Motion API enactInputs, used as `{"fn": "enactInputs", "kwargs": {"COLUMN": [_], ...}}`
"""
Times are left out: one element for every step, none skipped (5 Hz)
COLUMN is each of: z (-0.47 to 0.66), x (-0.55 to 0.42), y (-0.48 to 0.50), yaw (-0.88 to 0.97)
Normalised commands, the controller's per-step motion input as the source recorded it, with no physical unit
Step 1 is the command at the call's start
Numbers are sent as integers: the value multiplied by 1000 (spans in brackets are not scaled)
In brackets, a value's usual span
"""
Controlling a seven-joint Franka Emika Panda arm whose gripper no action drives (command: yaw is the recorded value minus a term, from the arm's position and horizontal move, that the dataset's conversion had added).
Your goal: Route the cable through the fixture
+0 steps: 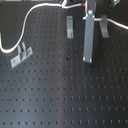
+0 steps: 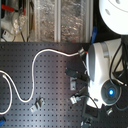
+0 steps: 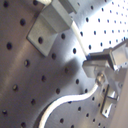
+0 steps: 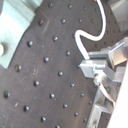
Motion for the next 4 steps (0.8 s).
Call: {"fn": "enactInputs", "kwargs": {"z": [-13,-80,1,0], "x": [-147,-298,-78,3], "y": [-174,-232,18,11], "yaw": [46,74,3,0]}}
